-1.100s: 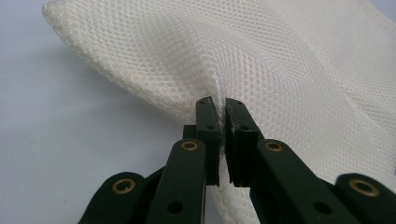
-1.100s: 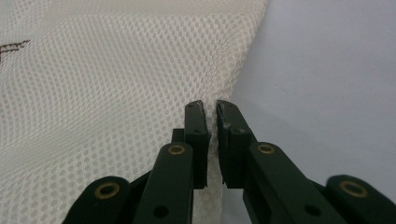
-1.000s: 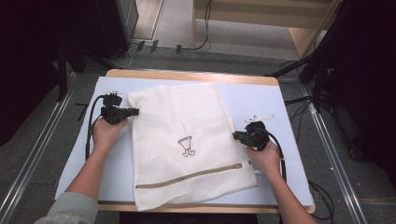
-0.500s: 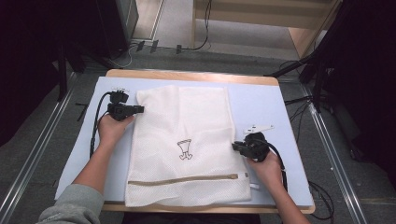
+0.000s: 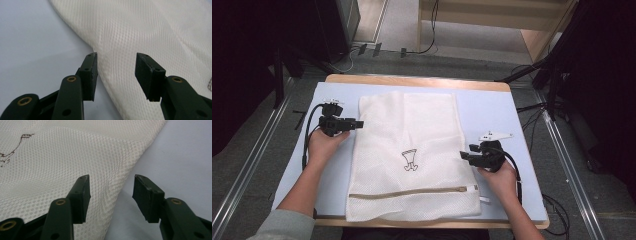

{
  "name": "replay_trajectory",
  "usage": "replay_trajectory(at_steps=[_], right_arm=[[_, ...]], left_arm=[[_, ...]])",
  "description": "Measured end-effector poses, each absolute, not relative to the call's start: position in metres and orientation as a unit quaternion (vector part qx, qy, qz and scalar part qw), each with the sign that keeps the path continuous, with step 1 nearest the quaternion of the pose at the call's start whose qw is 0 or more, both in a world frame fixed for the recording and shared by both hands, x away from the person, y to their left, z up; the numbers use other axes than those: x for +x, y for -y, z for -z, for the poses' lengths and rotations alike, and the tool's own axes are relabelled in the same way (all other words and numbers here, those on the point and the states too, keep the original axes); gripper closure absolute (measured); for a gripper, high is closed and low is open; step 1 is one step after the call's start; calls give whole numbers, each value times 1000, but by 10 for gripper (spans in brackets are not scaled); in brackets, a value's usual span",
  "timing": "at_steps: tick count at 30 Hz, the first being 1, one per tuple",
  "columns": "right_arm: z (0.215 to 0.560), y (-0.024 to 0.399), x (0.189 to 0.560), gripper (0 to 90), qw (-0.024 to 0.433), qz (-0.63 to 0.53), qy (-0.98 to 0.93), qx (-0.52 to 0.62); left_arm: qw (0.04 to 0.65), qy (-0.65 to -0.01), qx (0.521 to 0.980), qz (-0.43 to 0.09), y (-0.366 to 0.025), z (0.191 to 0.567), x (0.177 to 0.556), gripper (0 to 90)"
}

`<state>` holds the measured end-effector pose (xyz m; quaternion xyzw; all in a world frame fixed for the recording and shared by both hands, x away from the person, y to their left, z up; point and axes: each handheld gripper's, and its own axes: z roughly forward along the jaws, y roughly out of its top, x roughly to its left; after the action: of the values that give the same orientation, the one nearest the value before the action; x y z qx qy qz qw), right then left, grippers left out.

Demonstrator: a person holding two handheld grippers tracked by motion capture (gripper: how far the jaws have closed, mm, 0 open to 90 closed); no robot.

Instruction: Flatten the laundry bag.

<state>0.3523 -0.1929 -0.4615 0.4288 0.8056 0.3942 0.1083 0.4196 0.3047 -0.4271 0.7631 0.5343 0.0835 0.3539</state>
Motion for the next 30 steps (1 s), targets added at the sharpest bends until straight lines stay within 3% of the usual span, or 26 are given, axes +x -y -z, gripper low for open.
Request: replay_trajectory(at_steps=[7, 16, 25, 28, 30], right_arm=[[464, 188, 359, 463, 101, -402, -802, 429], [468, 183, 367, 510, 110, -381, -811, 431], [474, 180, 375, 519, 93, -373, -813, 439], [473, 177, 377, 547, 95, -367, -814, 440], [473, 176, 377, 623, 101, -361, -815, 441]], left_arm=[[361, -527, 766, -69, -302, 427, 394, 531], [339, -531, 773, -75, -298, 433, 357, 511], [308, -539, 781, -61, -294, 445, 353, 457], [312, -531, 785, -64, -287, 446, 349, 461], [304, -530, 788, -79, -284, 447, 348, 535]])
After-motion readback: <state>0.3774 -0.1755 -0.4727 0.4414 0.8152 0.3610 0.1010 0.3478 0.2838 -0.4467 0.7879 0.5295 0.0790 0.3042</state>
